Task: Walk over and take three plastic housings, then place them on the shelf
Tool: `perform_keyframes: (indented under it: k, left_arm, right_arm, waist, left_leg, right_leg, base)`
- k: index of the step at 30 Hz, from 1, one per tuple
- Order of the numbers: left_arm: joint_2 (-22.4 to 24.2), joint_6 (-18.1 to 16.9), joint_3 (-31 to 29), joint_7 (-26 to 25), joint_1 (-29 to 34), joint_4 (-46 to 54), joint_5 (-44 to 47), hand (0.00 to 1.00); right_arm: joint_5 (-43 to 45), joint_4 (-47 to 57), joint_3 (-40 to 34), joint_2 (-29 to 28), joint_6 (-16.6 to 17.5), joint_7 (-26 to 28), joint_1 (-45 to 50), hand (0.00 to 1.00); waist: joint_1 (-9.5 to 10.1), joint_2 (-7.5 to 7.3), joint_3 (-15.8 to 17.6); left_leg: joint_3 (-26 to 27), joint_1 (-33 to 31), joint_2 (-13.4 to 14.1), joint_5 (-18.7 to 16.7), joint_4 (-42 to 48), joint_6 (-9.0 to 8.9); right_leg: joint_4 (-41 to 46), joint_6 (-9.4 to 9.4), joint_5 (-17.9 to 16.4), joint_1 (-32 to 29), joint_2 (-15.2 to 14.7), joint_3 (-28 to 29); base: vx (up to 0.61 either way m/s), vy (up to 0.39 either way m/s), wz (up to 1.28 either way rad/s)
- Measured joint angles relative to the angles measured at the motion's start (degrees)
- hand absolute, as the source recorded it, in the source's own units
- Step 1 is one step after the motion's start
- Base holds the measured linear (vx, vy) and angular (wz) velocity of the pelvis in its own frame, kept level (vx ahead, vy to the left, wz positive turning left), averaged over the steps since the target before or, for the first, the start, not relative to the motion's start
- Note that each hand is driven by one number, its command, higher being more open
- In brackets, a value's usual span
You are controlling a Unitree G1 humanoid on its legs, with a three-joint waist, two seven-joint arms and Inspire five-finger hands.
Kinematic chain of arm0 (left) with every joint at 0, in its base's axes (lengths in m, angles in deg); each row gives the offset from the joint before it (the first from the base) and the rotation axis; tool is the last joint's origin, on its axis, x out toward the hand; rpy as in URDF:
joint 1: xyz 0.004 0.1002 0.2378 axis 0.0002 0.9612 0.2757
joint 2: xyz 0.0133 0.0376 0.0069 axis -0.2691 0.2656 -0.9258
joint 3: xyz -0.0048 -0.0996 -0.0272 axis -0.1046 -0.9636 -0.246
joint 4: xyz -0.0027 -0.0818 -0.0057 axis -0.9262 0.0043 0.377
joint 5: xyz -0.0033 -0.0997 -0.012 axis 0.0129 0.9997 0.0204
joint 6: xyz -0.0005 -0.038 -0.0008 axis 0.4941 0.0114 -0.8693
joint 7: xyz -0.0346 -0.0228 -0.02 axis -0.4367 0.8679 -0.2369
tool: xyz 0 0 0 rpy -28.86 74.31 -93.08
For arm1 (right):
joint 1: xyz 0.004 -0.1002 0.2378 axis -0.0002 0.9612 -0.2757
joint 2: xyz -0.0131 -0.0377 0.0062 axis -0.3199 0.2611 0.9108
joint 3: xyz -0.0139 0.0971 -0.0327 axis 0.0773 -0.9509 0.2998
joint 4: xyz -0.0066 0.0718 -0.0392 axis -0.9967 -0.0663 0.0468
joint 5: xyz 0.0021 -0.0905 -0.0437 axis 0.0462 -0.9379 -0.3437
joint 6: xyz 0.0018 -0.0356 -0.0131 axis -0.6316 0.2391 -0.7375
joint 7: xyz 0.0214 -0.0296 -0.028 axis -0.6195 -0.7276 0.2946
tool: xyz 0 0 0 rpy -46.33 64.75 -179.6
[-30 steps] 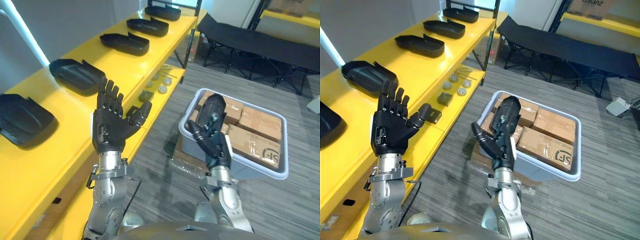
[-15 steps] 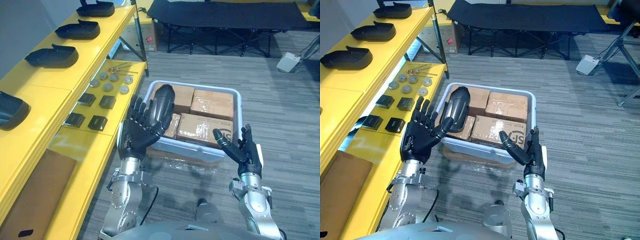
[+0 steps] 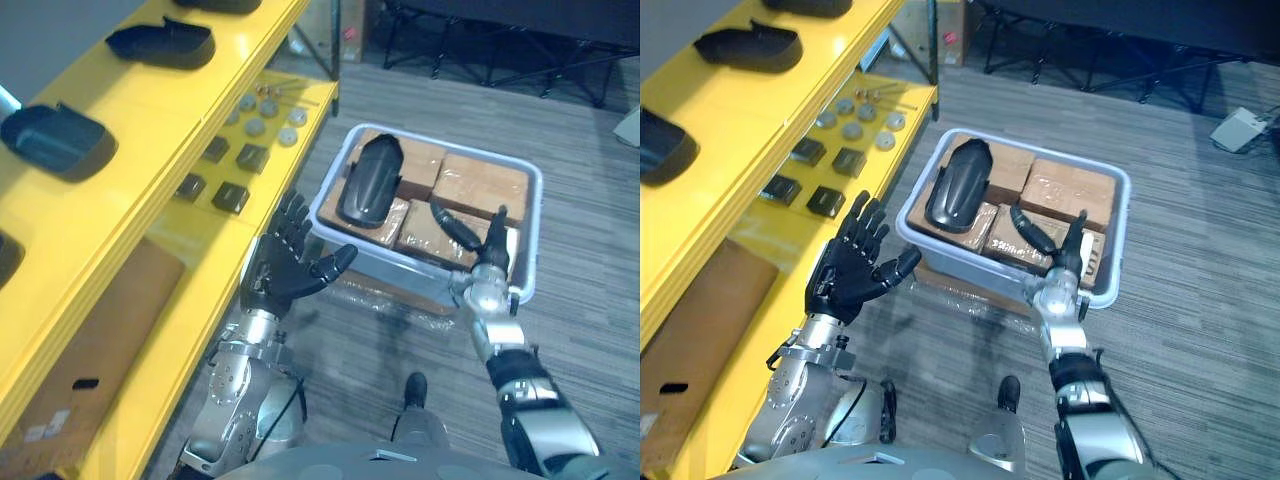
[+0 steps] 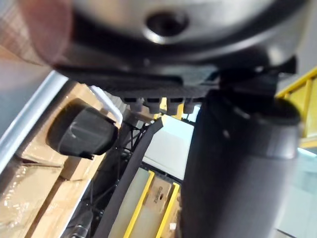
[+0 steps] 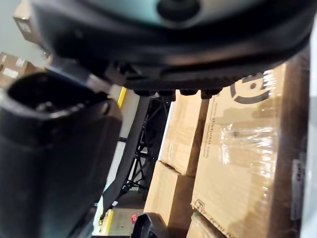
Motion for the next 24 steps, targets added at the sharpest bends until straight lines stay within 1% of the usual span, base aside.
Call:
perform_keyframes:
  k: [1,2,3,4,5,7,8,11,12,14,15,16,18,20,22,24]
  left_arm:
    - [-0.03,0.01,-0.01,0.05,-0.08,0.13,0.00,1.00]
    - [-0.11,0.00,-0.06,0.21,-0.23,0.37,0.03,1.00]
    - [-0.41,0.01,-0.27,0.48,-0.37,0.53,0.03,1.00]
    - [-0.55,0.04,-0.28,0.55,-0.91,0.52,0.03,1.00]
    - [-0.57,0.04,-0.25,0.62,-1.12,0.52,0.02,1.00]
    - [-0.53,0.02,-0.21,0.82,-1.65,0.55,-0.01,1.00]
    - [-0.61,-0.02,-0.20,0.82,-1.63,0.52,-0.03,1.00]
    - [-0.60,-0.73,-0.34,0.62,-1.92,-1.15,-0.03,1.00]
    - [-0.57,-1.37,-0.29,0.50,-2.22,-2.30,0.00,1.00]
    - [-0.29,-1.68,0.15,0.52,-3.71,-4.84,0.19,1.00]
    - [0.32,-1.69,0.20,0.48,-4.07,-6.12,0.44,1.00]
    - [0.65,-1.72,0.25,0.45,-4.06,-6.59,0.49,1.00]
    - [1.43,-1.91,0.88,0.18,-4.01,-8.27,1.01,1.00]
    - [1.47,-2.04,2.01,-0.32,-3.99,-8.89,1.20,1.00]
    - [1.80,-2.10,2.81,-0.60,-4.01,-9.68,2.43,1.00]
    - [2.83,-2.20,3.62,-0.74,-4.22,-9.92,2.53,1.00]
  right_arm:
    - [0.00,-0.93,-0.08,0.71,-0.05,-0.36,-1.47,1.00]
    - [-0.02,-2.12,-0.12,2.12,-0.51,-0.81,-4.14,1.00]
    - [-0.06,-3.38,-0.06,3.07,-1.31,-0.87,-7.04,1.00]
    - [-0.08,-4.21,0.19,4.27,-2.83,-0.83,-9.58,1.00]
    - [-0.10,-4.52,0.26,4.65,-3.19,-0.78,-10.30,1.00]
    - [-0.81,-8.29,2.33,7.22,-5.63,-0.30,-15.57,1.00]
    - [-0.74,-10.04,2.86,8.22,-6.19,-0.29,-17.75,1.00]
    - [-0.38,-14.89,4.78,10.80,-7.43,-0.04,-23.75,1.00]
    - [0.64,-17.39,5.88,12.37,-7.90,0.53,-26.95,1.00]
    - [1.40,-21.00,6.93,15.52,-8.98,1.17,-31.31,1.00]
    - [2.89,-23.13,7.03,17.12,-9.69,1.53,-34.13,1.00]
    - [3.43,-24.19,7.12,17.77,-10.07,1.81,-35.44,1.00]
    - [6.03,-28.11,7.77,20.01,-12.00,2.58,-38.87,1.00]
    - [6.71,-28.82,8.62,20.74,-12.66,2.55,-39.47,1.00]
    - [6.94,-28.87,9.16,20.95,-13.79,3.36,-40.21,1.00]
    - [10.18,-29.04,9.15,22.59,-14.74,5.09,-40.61,1.00]
  waist:
    - [0.30,0.02,0.55]
    - [0.98,0.04,1.46]
    - [1.45,0.01,2.61]
    - [2.18,0.13,3.60]
    - [2.42,0.17,3.93]
    - [3.25,0.46,5.53]
    - [3.79,0.41,5.96]
    - [4.27,0.71,7.18]
    - [4.59,1.12,7.58]
    - [5.45,2.01,8.68]
    - [5.61,2.87,9.15]
    - [5.78,3.33,9.42]
    - [6.11,5.18,10.37]
    - [6.33,6.14,10.80]
    - [6.55,6.44,10.83]
    - [6.93,6.56,10.81]
  left_leg:
    - [-0.47,-0.66,-0.19,0.26,-0.03,0.01]
    - [-1.28,-2.04,-0.44,0.88,-0.06,0.07]
    - [-1.94,-2.89,-0.57,1.56,-0.21,0.01]
    - [-2.55,-3.55,-0.60,2.07,-0.34,-0.04]
    - [-2.66,-3.66,-0.60,2.16,-0.38,-0.04]
    - [-3.66,-4.72,-0.80,2.67,-0.53,0.09]
    - [-4.23,-5.51,-0.97,2.97,-0.66,0.10]
    - [-5.17,-6.47,-1.63,4.16,-2.12,0.29]
    - [-5.58,-7.51,-1.80,4.77,-2.59,0.35]
    - [-6.05,-8.52,-2.61,5.75,-3.39,0.59]
    - [-6.49,-9.51,-3.13,6.36,-3.79,0.65]
    - [-6.58,-9.85,-3.29,6.63,-3.97,0.70]
    - [-7.11,-10.87,-4.05,7.41,-4.38,0.92]
    - [-7.39,-11.63,-4.40,7.66,-4.36,1.06]
    - [-7.52,-11.88,-4.50,7.76,-4.35,1.09]
    - [-7.76,-12.55,-4.58,7.96,-4.34,0.98]
  right_leg:
    - [-0.01,-0.10,0.14,-0.35,-0.11,-0.50]
    - [-0.06,0.19,0.52,-1.05,-0.18,-1.28]
    - [-0.29,0.77,1.31,-1.39,-0.16,-2.11]
    - [-0.80,0.80,1.87,-1.48,-0.02,-3.00]
    - [-0.88,0.76,1.92,-1.47,0.02,-3.12]
    - [-0.95,0.79,2.15,-1.75,0.06,-4.49]
    - [-0.95,0.77,2.19,-2.20,0.02,-5.05]
    - [-0.95,0.21,3.04,-3.08,-0.31,-6.72]
    - [-0.96,-0.42,3.67,-4.05,-0.34,-7.92]
    - [-0.95,-0.30,3.90,-4.94,-1.02,-9.04]
    - [-0.92,-0.28,4.09,-5.66,-1.41,-9.57]
    - [-0.91,-0.33,4.26,-6.01,-1.54,-9.80]
    - [-0.84,-0.28,4.38,-6.60,-2.10,-10.90]
    - [-0.79,-0.23,4.45,-7.13,-2.39,-11.18]
    - [-0.75,-0.34,4.62,-7.40,-2.47,-11.52]
    - [-0.50,-0.36,4.64,-7.68,-2.47,-12.34]
  base:
    - [-0.06,0.002,0.40]
    - [-0.02,-0.012,0.36]
    - [-0.01,-0.026,0.37]
    - [0.01,-0.022,0.25]
    - [0.01,-0.024,0.17]
    - [0.00,-0.015,0.23]
    - [0.00,-0.002,0.25]
    - [-0.01,0.008,0.23]
    - [-0.03,0.014,0.19]
    - [-0.06,0.029,0.25]
    - [-0.07,0.037,0.23]
    - [-0.07,0.038,0.25]
    - [-0.06,0.036,0.20]
    - [-0.07,0.032,0.10]
    - [-0.06,0.019,0.04]
    - [-0.08,0.018,0.10]
